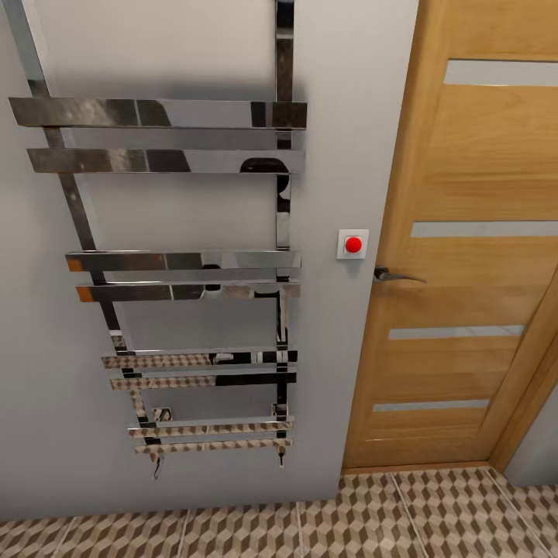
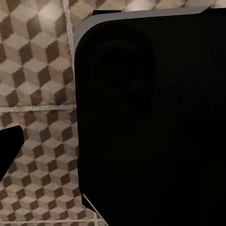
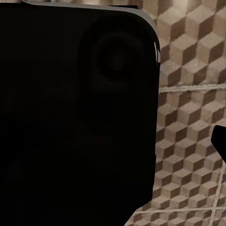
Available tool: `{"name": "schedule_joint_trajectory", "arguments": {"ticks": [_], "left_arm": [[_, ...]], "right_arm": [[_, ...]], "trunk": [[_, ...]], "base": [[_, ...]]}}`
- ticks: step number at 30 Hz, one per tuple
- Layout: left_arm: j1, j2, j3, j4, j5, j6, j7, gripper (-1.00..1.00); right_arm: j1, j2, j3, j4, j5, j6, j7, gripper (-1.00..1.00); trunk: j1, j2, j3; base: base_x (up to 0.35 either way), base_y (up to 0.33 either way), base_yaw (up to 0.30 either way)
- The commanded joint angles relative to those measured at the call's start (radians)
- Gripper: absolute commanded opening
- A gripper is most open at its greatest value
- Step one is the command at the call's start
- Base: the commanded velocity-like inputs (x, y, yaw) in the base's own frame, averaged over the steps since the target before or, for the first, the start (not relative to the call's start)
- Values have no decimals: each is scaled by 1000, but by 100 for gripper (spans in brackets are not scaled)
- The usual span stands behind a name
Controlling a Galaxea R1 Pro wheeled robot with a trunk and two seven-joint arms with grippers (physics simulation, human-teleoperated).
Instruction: Take the four mousetraps from the cabinet in the bathroom and place them on the bathroom floor. Make sure all four end up on the same floor surface, and ensure that at least two of them are either under or directly next to the same bathroom sink.
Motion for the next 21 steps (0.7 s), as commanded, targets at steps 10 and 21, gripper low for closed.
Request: {"name": "schedule_joint_trajectory", "arguments": {"ticks": [10, 21], "left_arm": [[0, 0, -1, 0, 0, -3, 0, 100], [0, 0, 0, 0, 0, -3, 0, 100]], "right_arm": [[0, 0, 0, 0, -1, -4, 0, 100], [0, 0, 0, 0, -1, -3, 0, 100]], "trunk": [[0, 0, -1], [0, 0, -1]], "base": [[0, 0, 2], [0, 0, 170]]}}
